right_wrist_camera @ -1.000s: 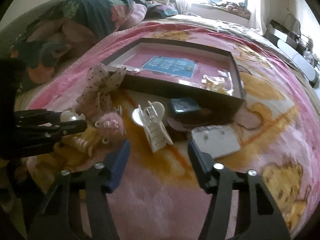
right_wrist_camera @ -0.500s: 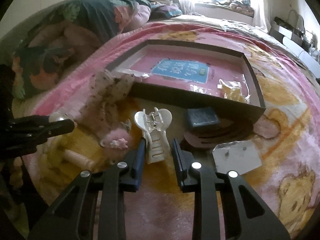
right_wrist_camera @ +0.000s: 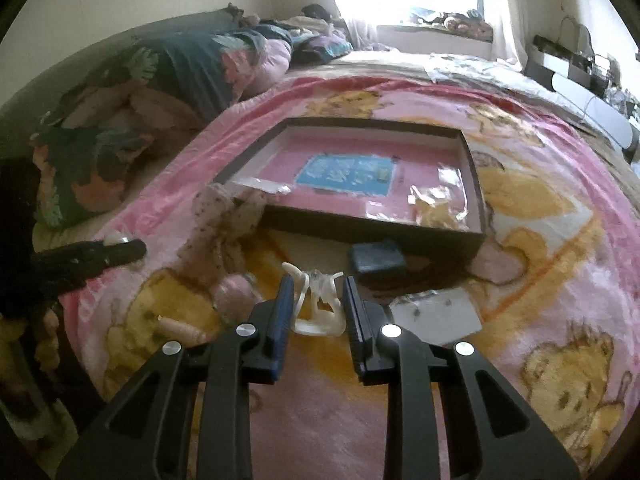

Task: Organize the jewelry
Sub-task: 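Grasp the pearl hair clip with the left tool while the right tool grasps the white claw clip, then carry both clips into the display box and open both tools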

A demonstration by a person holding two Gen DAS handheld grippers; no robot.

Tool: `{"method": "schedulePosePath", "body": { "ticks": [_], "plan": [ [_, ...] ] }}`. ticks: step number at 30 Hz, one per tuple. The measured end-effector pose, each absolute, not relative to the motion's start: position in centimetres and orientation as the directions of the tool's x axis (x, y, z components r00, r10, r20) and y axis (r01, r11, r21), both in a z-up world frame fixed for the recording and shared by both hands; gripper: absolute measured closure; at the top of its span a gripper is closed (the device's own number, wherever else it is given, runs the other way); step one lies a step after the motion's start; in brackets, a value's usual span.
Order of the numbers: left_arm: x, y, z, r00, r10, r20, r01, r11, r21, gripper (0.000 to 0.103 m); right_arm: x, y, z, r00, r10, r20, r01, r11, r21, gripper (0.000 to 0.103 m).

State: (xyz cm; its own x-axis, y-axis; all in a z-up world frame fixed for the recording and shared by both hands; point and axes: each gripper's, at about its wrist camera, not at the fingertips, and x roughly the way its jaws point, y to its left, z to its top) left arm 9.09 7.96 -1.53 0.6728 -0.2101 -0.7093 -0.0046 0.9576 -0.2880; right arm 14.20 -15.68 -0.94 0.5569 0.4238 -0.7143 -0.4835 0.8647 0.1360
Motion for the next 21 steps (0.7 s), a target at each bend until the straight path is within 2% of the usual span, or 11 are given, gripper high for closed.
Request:
{"method": "schedulePosePath", "body": {
  "ticks": [8,12,13,14,16,21],
  "plan": [
    [10.4,6.4,-0.8,0.669,-0.213,-0.712,0.026,0.964,-0.265,0.066,14.7,-17.1,-4.2,0.457,0.446,-0.770,-0.461,0.859,0.223,0.078],
    [11.1,5.6,-0.3,0.671,-0.216,-0.709,0.043,0.966,-0.253,0.066,15.5,-16.2,-5.0,0.440,0.455,-0.775,-0.467,0.852,0.235,0.060],
    [11.3,5.5,-0.2,0.671,-0.216,-0.709,0.047,0.967,-0.251,0.066,15.8,-16.1,-5.0,0.439,0.458,-0.773,-0.471,0.850,0.236,0.059],
    [11.4,5.2,-0.1,0.671,-0.216,-0.709,0.050,0.968,-0.248,0.066,16.0,-15.8,-5.1,0.439,0.458,-0.773,-0.476,0.848,0.233,0.059],
    [12.0,4.8,0.1,0.671,-0.215,-0.710,0.055,0.969,-0.242,0.066,16.3,-15.6,-5.2,0.431,0.464,-0.774,-0.485,0.842,0.235,0.076],
    [13.2,3.9,0.6,0.672,-0.220,-0.707,0.073,0.970,-0.233,0.066,15.7,-16.3,-3.4,0.478,0.495,-0.726,-0.500,0.833,0.238,0.076]
  ]
}}
